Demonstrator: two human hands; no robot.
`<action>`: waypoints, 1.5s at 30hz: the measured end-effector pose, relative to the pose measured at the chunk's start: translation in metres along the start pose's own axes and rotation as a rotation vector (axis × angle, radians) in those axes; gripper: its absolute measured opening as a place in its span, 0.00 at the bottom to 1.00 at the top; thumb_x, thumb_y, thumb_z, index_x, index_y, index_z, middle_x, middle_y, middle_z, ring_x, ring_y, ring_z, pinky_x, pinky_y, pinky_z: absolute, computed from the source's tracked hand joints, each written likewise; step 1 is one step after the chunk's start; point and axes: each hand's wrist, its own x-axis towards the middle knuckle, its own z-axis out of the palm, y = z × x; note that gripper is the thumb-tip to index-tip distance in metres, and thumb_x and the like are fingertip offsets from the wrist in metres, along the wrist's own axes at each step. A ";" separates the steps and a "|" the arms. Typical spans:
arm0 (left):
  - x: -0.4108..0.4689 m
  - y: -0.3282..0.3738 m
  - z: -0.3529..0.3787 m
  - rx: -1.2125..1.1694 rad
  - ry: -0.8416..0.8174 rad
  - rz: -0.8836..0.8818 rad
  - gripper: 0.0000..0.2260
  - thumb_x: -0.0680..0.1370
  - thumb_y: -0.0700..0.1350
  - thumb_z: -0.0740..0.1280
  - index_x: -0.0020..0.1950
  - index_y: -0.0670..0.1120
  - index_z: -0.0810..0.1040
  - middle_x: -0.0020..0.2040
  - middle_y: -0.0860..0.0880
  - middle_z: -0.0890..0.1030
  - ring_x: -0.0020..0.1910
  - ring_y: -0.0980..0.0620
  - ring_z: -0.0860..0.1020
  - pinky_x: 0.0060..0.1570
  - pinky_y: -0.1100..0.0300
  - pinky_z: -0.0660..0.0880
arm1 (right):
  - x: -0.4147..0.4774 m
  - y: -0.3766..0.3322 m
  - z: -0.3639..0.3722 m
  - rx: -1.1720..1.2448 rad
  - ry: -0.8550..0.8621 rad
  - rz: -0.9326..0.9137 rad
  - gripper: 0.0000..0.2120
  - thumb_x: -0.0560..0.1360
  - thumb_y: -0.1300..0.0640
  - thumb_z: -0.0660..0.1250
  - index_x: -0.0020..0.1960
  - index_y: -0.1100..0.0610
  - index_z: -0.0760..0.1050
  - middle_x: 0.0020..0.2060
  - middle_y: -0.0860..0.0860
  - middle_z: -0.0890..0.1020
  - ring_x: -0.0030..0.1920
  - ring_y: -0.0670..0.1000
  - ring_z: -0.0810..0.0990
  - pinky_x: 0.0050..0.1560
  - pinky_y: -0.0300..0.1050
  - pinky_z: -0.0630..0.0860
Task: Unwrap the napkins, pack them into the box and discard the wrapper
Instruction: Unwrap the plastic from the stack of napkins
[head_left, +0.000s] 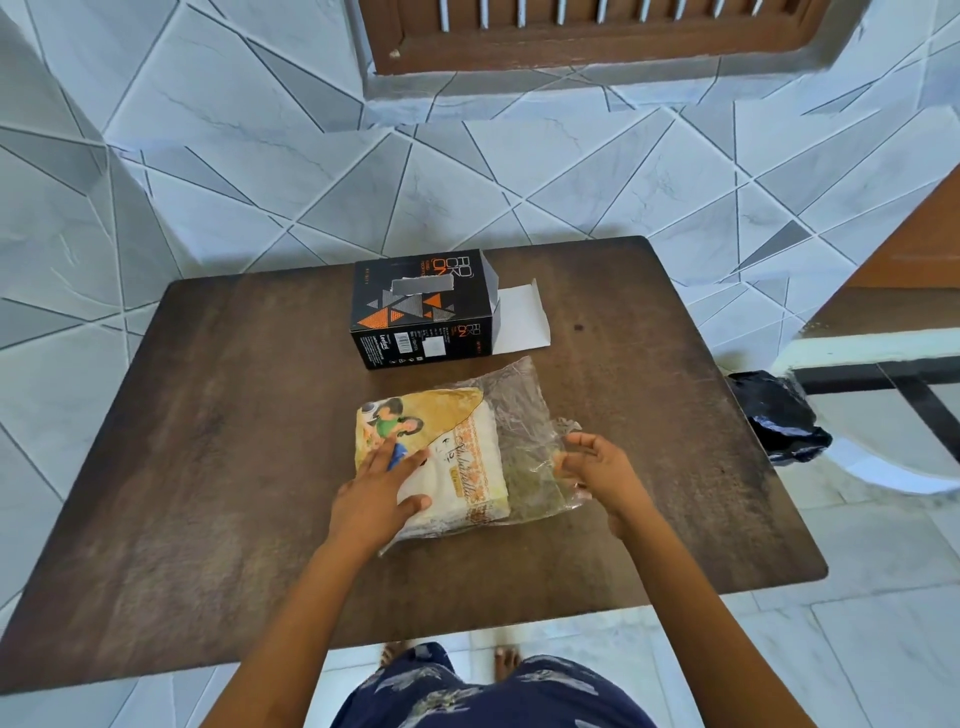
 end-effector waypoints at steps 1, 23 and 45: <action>0.000 -0.001 0.000 -0.004 -0.002 0.003 0.27 0.77 0.57 0.59 0.73 0.60 0.53 0.78 0.50 0.46 0.76 0.48 0.48 0.70 0.43 0.62 | 0.003 -0.002 0.002 0.008 0.013 0.022 0.17 0.73 0.60 0.67 0.61 0.59 0.70 0.51 0.56 0.79 0.39 0.48 0.77 0.36 0.40 0.70; 0.017 -0.009 -0.029 0.089 -0.040 0.122 0.24 0.76 0.55 0.62 0.71 0.58 0.62 0.76 0.46 0.59 0.71 0.46 0.65 0.66 0.49 0.65 | 0.002 -0.021 0.032 0.163 0.205 -0.119 0.14 0.75 0.63 0.64 0.60 0.57 0.69 0.49 0.51 0.76 0.38 0.49 0.76 0.36 0.39 0.72; 0.029 -0.039 -0.037 -0.360 0.203 0.052 0.22 0.75 0.45 0.66 0.69 0.53 0.68 0.74 0.48 0.63 0.73 0.48 0.61 0.71 0.50 0.62 | 0.040 -0.020 0.041 -0.447 -0.107 0.154 0.11 0.78 0.64 0.59 0.52 0.71 0.76 0.43 0.60 0.80 0.42 0.55 0.79 0.56 0.50 0.76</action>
